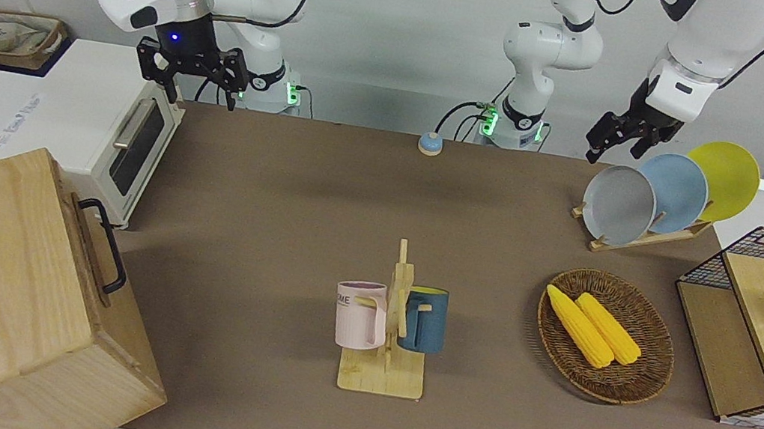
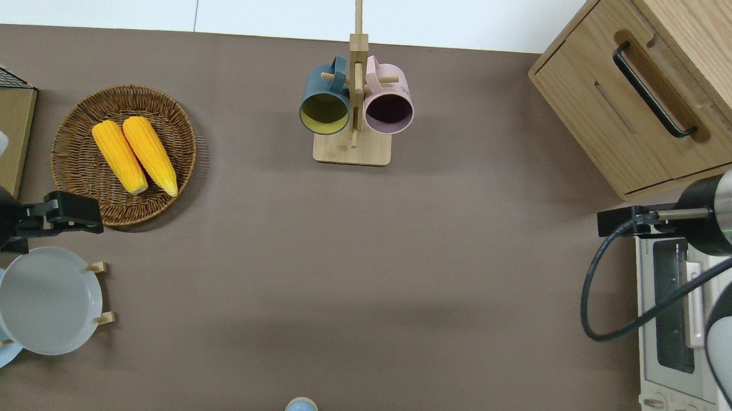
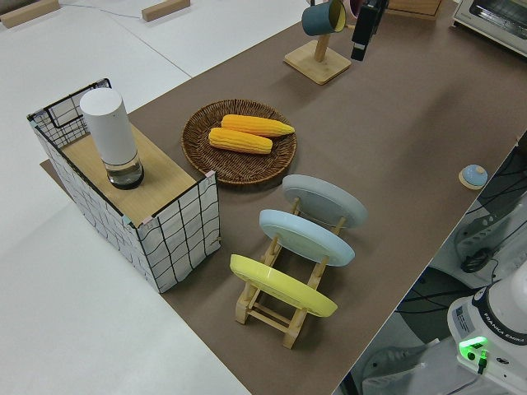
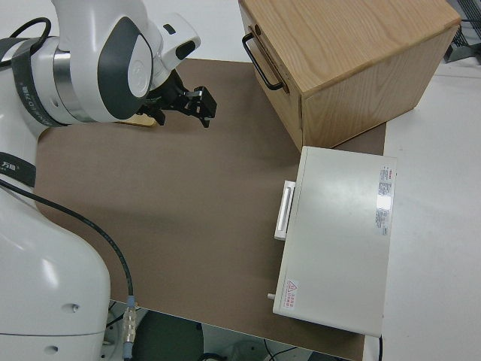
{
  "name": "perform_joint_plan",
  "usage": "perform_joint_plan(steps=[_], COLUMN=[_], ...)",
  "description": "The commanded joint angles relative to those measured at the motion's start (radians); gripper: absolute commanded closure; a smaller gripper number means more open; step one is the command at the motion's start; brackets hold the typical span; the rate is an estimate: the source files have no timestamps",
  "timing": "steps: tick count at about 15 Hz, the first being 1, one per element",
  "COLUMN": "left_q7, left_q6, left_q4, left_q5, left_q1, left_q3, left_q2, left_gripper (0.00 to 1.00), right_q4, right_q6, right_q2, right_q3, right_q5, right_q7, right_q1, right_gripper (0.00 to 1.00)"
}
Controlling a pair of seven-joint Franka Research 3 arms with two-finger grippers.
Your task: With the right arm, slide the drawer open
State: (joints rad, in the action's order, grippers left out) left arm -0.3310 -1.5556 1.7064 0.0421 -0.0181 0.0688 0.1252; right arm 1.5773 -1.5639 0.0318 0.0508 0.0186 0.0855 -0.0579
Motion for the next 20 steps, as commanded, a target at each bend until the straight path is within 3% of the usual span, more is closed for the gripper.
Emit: perform_joint_plan(steps=[1, 5, 7, 10, 20], left_q7=[0.009, 0.009, 0.009, 0.009, 0.009], left_q6=[0.015, 0.015, 0.017, 0.015, 0.017], left_q4=[-0.004, -0.004, -0.004, -0.004, -0.004], left_q5=[0.001, 0.001, 0.001, 0.001, 0.001], left_q1=[0.001, 0.001, 0.001, 0.001, 0.001], left_q3=[-0.004, -0.004, -0.004, -0.004, -0.004], left_q2=[0.008, 0.008, 0.008, 0.008, 0.008], left_gripper=[0.01, 0.01, 0.01, 0.01, 0.01], right_q4=[0.001, 0.006, 0.004, 0.000, 0.000], right_q6=[0.037, 0.039, 0.041, 0.071, 0.062], right_q2=[0.008, 0.011, 0.013, 0.013, 0.011], right_q3=[0.009, 0.008, -0.003, -0.003, 0.014], right_q5=[-0.006, -0.020, -0.020, -0.020, 0.000], right_q7=[0.009, 0.010, 0.011, 0.008, 0.046], right_q1=[0.003, -0.008, -0.049, -0.051, -0.039], right_gripper=[0.017, 0.017, 0.017, 0.017, 0.017])
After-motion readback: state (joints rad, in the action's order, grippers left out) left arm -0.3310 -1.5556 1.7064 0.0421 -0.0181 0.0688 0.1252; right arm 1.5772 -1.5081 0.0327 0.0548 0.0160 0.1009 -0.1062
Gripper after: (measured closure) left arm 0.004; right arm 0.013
